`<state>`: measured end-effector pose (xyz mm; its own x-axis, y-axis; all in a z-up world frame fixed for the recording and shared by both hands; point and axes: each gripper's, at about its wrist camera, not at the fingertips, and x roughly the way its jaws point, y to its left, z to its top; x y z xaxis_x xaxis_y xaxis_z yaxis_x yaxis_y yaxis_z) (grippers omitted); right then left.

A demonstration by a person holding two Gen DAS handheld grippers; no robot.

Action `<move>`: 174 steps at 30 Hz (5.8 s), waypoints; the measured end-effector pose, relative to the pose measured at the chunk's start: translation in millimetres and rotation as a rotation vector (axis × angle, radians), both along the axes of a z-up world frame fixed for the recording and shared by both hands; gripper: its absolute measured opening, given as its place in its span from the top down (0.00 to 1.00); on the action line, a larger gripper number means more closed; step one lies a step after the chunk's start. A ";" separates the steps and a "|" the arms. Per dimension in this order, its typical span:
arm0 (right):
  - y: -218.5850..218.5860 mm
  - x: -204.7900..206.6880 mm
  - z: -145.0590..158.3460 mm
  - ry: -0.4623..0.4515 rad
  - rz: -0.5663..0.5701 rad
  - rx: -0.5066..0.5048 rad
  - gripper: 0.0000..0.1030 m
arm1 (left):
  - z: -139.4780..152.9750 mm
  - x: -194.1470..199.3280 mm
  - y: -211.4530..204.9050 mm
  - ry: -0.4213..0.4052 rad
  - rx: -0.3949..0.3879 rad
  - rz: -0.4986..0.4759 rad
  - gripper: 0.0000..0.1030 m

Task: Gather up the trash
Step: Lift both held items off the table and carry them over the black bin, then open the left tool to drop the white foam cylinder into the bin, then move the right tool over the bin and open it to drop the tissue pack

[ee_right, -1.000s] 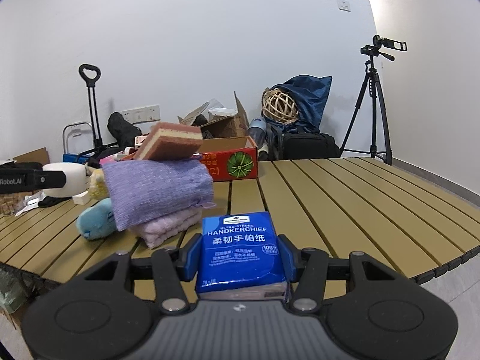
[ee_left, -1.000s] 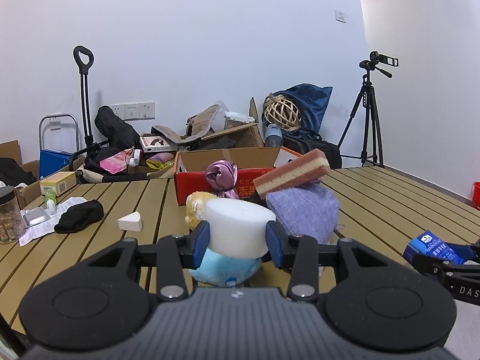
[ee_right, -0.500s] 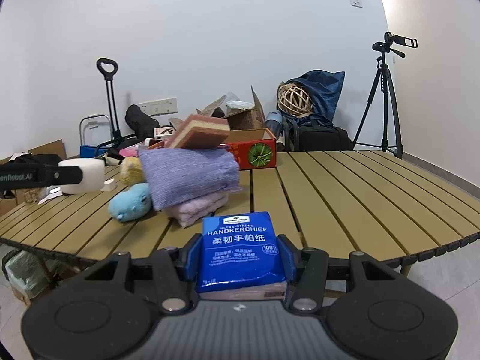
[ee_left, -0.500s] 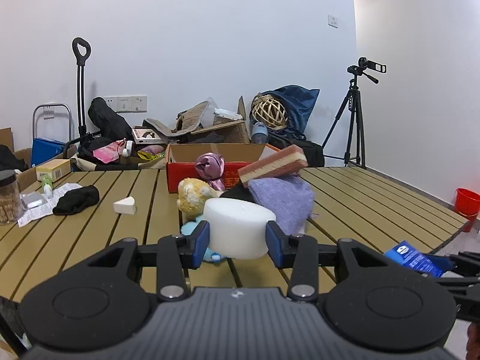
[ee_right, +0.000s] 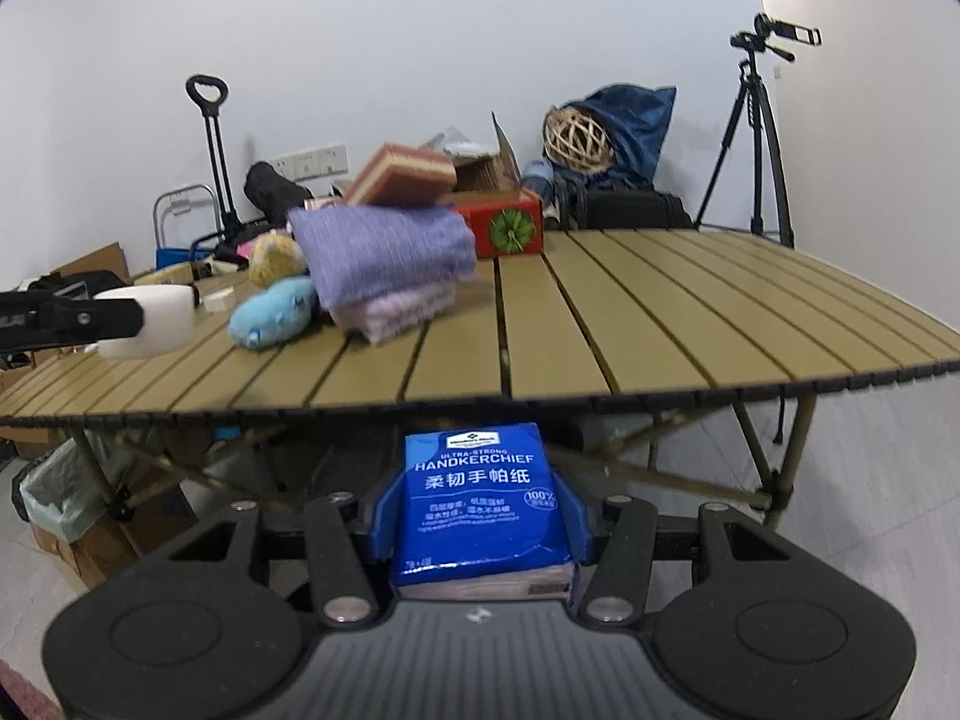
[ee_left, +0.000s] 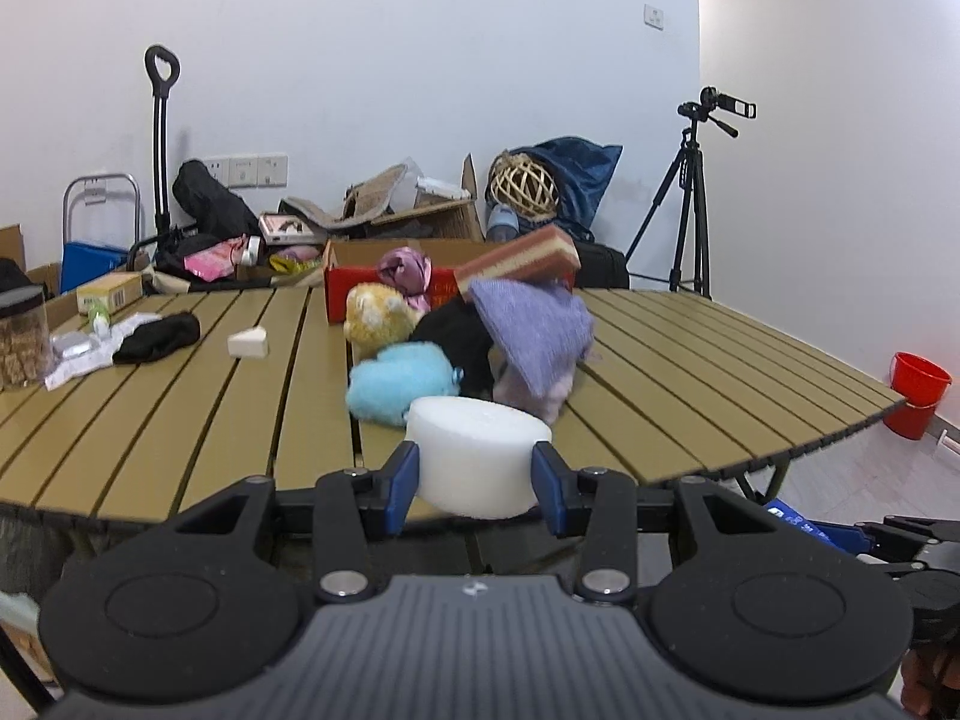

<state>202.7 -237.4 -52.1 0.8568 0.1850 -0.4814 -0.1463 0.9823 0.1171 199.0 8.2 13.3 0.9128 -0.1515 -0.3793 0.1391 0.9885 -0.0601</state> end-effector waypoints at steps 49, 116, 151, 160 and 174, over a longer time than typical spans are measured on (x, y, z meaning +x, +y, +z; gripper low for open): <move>25.3 -17.6 -94.6 0.425 0.050 -0.117 0.50 | -131.5 -6.1 22.3 0.613 0.072 0.139 0.60; -5.1 34.0 -130.2 0.518 -0.160 -0.136 0.50 | -177.2 101.9 -63.6 0.954 0.031 0.090 0.00; 75.4 55.2 -124.0 0.471 0.002 -0.132 0.50 | -160.8 81.9 29.8 0.926 0.043 0.272 0.00; 110.0 68.2 -129.7 0.481 0.056 -0.138 0.50 | -170.3 64.9 79.1 0.954 0.048 0.378 0.00; 138.8 78.3 -136.9 0.511 0.107 -0.141 0.50 | -180.9 60.5 101.3 0.987 0.063 0.444 0.00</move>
<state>281.0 -98.6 -189.0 0.4864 0.1619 -0.8586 -0.2058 0.9763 0.0675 259.4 109.5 -167.6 0.1694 0.1630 -0.9720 -0.3136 0.9439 0.1037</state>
